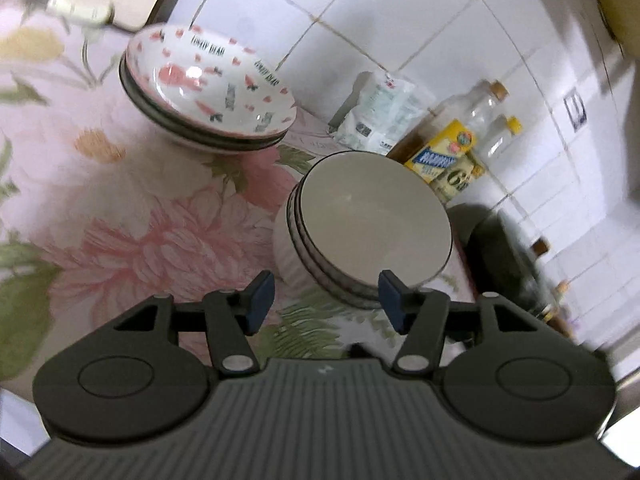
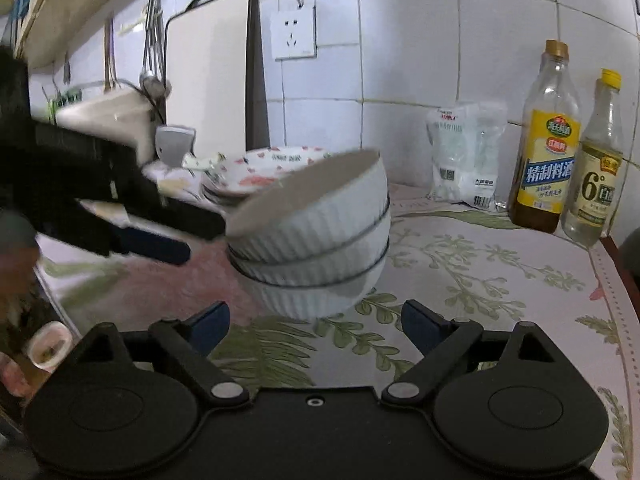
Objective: Organize plates and bowls
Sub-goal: 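Grasp the stack of three white bowls with both grippers and lift it, then carry the bowl stack with both grippers and lower it onto the bunny plates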
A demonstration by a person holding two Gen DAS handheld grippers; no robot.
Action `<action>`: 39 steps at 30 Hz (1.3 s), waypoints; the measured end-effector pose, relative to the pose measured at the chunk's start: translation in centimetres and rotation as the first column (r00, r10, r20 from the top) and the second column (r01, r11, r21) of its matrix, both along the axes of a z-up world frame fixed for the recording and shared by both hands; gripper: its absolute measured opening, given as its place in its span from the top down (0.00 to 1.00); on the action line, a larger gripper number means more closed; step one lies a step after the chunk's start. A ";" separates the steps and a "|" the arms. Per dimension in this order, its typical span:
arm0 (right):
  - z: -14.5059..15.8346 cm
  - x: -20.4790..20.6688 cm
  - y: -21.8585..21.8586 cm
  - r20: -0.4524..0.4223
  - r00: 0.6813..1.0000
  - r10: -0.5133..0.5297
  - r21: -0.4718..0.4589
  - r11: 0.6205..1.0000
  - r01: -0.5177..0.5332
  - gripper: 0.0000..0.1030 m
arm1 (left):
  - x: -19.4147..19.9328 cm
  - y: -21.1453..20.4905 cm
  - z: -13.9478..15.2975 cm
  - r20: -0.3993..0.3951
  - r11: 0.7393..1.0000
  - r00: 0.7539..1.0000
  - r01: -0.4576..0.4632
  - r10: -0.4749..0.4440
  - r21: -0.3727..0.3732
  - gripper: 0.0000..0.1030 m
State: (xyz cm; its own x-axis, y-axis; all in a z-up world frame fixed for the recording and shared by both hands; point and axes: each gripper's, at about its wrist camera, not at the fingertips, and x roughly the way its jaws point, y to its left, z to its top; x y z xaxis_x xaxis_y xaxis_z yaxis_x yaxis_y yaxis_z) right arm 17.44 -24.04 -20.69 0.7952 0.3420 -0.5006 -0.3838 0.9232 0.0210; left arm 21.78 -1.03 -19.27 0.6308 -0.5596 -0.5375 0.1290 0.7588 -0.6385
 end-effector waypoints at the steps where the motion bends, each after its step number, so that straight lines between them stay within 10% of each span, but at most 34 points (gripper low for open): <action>1: -1.1 0.7 0.4 0.006 1.000 0.015 -0.033 0.999 -0.015 0.08 | 0.4 0.1 -0.3 -0.014 1.000 1.000 -0.010 0.010 -0.025 0.43; 15: -2.1 3.7 2.6 -0.010 0.999 0.036 -0.074 0.997 -0.036 0.03 | 5.8 -0.1 -3.9 -0.200 0.993 0.978 -0.077 0.058 -0.088 0.44; 23: -1.3 6.6 3.4 -0.099 0.993 0.066 -0.045 0.997 -0.070 0.00 | 7.5 -0.2 -5.4 -0.319 0.980 0.946 -0.109 0.051 -0.166 0.64; 39: -1.2 6.7 3.1 -0.084 0.994 0.075 0.001 0.997 -0.075 0.00 | 7.0 0.3 -4.7 -0.296 0.986 0.955 -0.060 0.012 -0.155 0.63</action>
